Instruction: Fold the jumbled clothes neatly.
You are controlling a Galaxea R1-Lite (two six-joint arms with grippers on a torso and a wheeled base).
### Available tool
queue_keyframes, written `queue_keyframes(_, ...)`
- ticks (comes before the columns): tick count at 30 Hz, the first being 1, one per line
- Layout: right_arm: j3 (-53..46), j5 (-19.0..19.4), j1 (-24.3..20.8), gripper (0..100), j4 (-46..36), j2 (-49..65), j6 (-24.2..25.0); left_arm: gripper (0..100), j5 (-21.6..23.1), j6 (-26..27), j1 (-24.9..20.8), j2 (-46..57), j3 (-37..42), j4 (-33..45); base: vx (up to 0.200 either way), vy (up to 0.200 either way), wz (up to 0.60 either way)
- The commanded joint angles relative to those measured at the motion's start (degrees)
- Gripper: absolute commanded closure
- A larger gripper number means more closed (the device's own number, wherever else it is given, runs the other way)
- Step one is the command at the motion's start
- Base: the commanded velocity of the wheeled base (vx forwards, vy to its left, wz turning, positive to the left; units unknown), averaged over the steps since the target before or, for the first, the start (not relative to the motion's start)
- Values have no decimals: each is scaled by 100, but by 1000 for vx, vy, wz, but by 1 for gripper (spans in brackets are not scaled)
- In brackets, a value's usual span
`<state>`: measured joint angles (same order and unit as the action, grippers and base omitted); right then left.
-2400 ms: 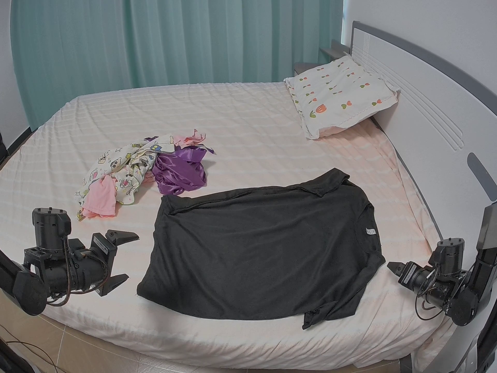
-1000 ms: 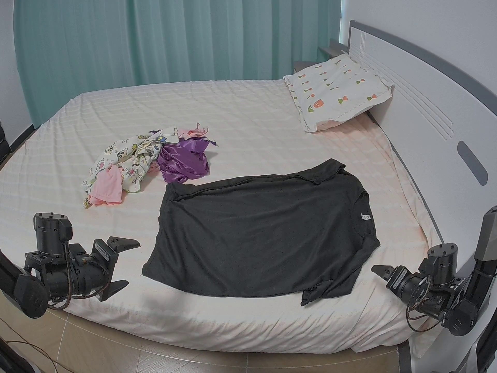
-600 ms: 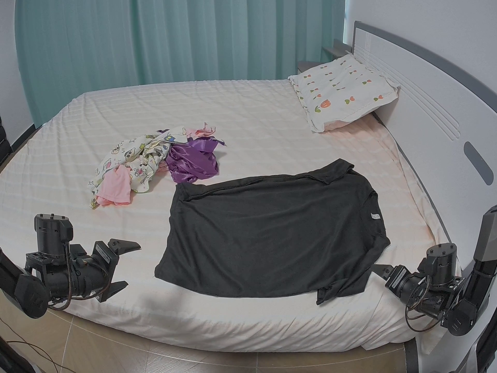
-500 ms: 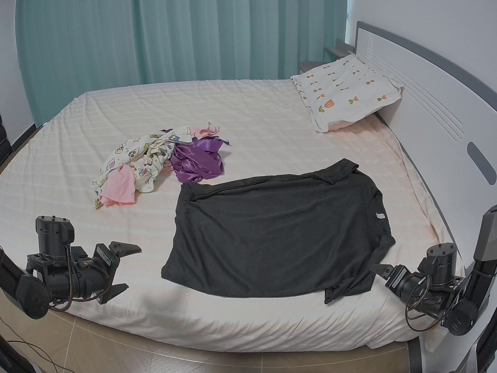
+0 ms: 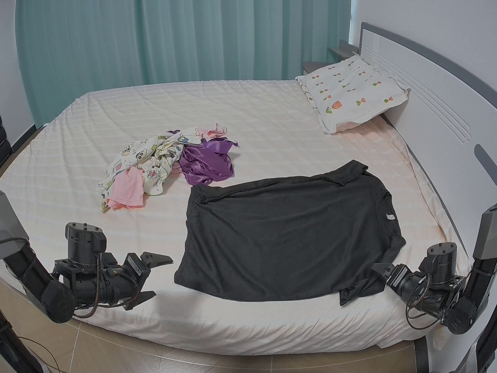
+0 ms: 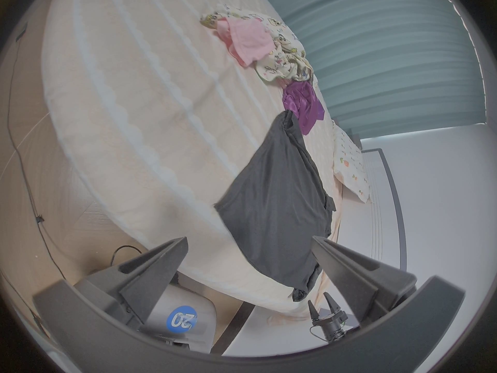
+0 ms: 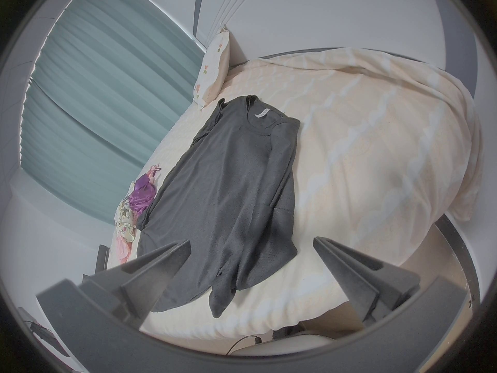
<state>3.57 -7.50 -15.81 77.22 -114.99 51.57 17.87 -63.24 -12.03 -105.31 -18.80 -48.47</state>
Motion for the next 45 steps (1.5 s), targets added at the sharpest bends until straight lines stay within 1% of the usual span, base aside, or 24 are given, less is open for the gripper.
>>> queue_keyframes(1, 3, -6, 8, 0, 4, -41, -6, 0, -73, 23, -273, -771, -89, -391, 0, 0, 0)
queue_keyframes(3, 12, -6, -1, 0, 4, -41, -6, 0, -91, 23, -291, -842, -98, -462, 0, 0, 0)
queue_keyframes(4, 3, -6, 8, 0, 4, -41, -6, 0, -293, -4, -300, -1123, -115, -831, 0, 0, 0)
queue_keyframes(5, 3, -6, 8, 0, 4, -41, -6, 0, -293, -4, -300, -1123, -115, -831, 0, 0, 0)
queue_keyframes(8, 3, -6, -1, 0, 4, -41, -6, 0, -469, 5, -300, -1263, -230, -1156, 0, 0, 0)
queue_keyframes(10, -6, -6, -10, 0, 4, -41, -6, 0, -486, 14, -309, -1281, -344, -1121, 0, 0, 0)
queue_keyframes(16, -6, -15, 8, 0, 4, -41, 3, 0, -504, 32, -546, -1580, -704, -1112, 0, 0, 0)
queue_keyframes(20, 3, -24, 25, 0, 4, -93, 3, 0, -724, 93, -572, -1764, -722, -1165, 0, 0, 0)
queue_keyframes(22, 12, -33, 61, 0, 13, -164, -33, 0, -873, 207, -599, -1800, -731, -1165, 0, 0, 0)
queue_keyframes(26, -14, -33, 78, 0, 277, -331, -41, 0, -1066, 357, -678, -1756, -651, -1156, 0, 0, 0)
queue_keyframes(28, -76, -50, 87, 0, 628, -506, -59, 0, -1216, 374, -739, -1773, -695, -1165, 0, 0, 0)
queue_keyframes(30, -94, -59, 87, 0, 839, -603, -68, 0, -1225, 374, -748, -1835, -801, -1174, 0, 0, 0)
queue_keyframes(33, -129, -59, 96, 0, 901, -647, -68, 0, -1269, 374, -757, -2028, -1003, -1165, 0, 0, 0)
queue_keyframes(38, -111, -50, 157, 0, 909, -612, -94, 0, -1409, 374, -766, -2125, -1126, -1174, 0, 0, 0)
queue_keyframes(39, -85, -41, 157, 0, 909, -665, -85, 100, -1409, 365, -766, -2090, -1108, -1174, 0, 0, 0)
queue_keyframes(43, -23, -6, 236, 0, 918, -788, -85, 100, -1436, 357, -766, -2019, -959, -1191, 0, 0, 0)
queue_keyframes(45, 3, 11, 289, 0, 918, -814, -77, 100, -1436, 348, -757, -1817, -854, -1191, 0, 0, 0)
